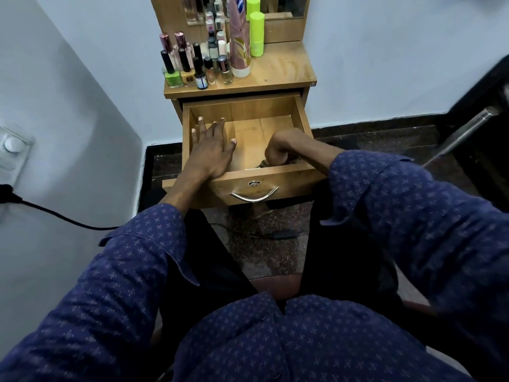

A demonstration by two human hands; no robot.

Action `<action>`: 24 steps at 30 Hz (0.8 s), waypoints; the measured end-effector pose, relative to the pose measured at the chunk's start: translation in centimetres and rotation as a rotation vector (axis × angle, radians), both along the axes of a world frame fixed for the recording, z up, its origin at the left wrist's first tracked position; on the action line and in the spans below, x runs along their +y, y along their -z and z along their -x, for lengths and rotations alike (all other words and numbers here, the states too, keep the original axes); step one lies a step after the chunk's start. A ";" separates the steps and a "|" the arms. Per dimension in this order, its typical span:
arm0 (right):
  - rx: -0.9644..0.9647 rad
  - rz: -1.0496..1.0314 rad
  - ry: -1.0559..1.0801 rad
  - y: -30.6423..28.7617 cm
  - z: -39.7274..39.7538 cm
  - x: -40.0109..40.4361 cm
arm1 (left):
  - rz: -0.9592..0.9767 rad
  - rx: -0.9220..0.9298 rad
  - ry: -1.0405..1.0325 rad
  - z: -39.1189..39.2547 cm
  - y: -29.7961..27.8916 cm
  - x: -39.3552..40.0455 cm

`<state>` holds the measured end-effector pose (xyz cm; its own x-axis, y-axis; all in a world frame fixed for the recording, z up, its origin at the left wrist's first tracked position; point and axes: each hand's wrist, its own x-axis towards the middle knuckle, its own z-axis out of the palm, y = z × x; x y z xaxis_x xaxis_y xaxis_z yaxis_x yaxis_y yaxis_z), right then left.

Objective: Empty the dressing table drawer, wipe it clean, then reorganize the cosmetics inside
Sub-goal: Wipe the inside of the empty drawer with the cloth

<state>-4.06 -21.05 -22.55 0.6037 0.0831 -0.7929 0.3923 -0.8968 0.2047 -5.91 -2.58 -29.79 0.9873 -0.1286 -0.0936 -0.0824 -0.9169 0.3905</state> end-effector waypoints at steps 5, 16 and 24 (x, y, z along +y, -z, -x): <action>0.043 -0.284 0.138 1.6 -1.8 0.4 | 0.011 0.031 0.013 -0.3 -0.1 -0.1; -0.108 -0.034 0.083 1.8 -0.4 0.7 | 0.007 -0.012 -0.013 0.2 -0.4 -0.1; -0.075 -0.028 0.146 2.4 -1.2 0.9 | 0.014 -0.018 -0.021 0.3 -0.4 0.1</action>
<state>-2.91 -20.13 -24.95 0.6682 0.0118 -0.7439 0.2424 -0.9488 0.2027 -6.22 -2.50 -29.38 0.9912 -0.1092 -0.0743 -0.0705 -0.9130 0.4019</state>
